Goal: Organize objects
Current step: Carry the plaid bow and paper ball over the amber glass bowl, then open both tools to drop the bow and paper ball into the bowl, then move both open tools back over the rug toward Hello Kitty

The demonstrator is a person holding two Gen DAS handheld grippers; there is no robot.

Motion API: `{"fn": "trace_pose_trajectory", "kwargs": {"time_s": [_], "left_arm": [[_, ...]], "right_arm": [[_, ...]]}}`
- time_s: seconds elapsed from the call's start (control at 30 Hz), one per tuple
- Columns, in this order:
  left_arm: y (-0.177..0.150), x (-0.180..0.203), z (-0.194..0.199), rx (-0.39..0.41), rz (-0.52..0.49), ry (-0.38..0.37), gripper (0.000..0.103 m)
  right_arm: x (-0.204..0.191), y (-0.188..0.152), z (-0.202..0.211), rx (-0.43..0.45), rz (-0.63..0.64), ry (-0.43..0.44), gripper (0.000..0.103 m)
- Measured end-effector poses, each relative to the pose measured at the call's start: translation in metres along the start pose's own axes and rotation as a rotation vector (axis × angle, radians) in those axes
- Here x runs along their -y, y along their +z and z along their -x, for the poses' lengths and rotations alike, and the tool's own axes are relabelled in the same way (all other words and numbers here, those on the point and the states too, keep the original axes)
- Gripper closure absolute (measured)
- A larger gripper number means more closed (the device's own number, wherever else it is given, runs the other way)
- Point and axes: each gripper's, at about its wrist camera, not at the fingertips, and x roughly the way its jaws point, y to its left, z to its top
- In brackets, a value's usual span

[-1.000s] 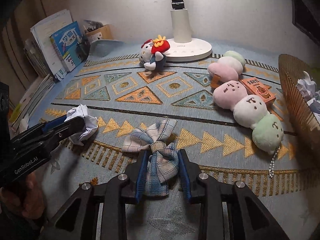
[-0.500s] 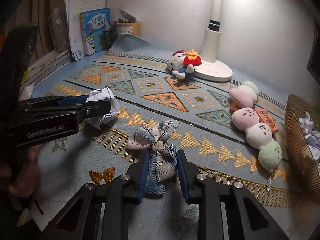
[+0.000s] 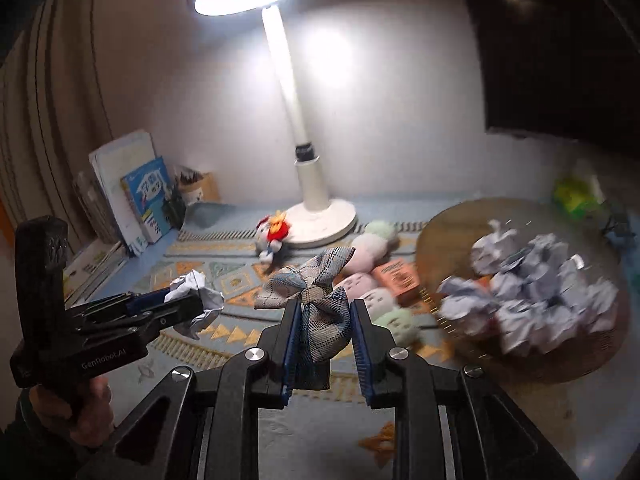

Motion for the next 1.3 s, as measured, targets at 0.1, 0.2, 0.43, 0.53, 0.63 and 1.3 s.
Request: {"fn": "trace_pose_trajectory", "kwargs": {"time_s": [0.1,0.2,0.43,0.53,0.63,1.3], "left_arm": [[0.021,0.039,0.001,0.045,-0.059,-0.052,0.068],[0.049,0.076,-0.006,0.078,-0.083,-0.114,0.068],[0.096,0.146,-0.059,0.088,-0.109,-0.174,0.067],[0.102,0.160,-0.086,0.053,-0.099,-0.194,0.066],[0.101,0.168,-0.102,0.031,-0.103,-0.188,0.042],[0.031,0.015,-0.001,0.060,0.115,0.046,0.035]], "right_arm": [[0.030,0.019,0.027,0.054,-0.033,-0.072,0.079],[0.064,0.038,0.038,0.060,-0.087,-0.146,0.079],[0.128,0.064,0.030,0.033,-0.187,-0.274,0.079],[0.141,0.066,0.018,0.013,-0.209,-0.305,0.067],[0.152,0.062,0.013,0.001,-0.243,-0.312,0.050],[0.010,0.032,0.003,-0.013,-0.062,0.016,0.037]]}}
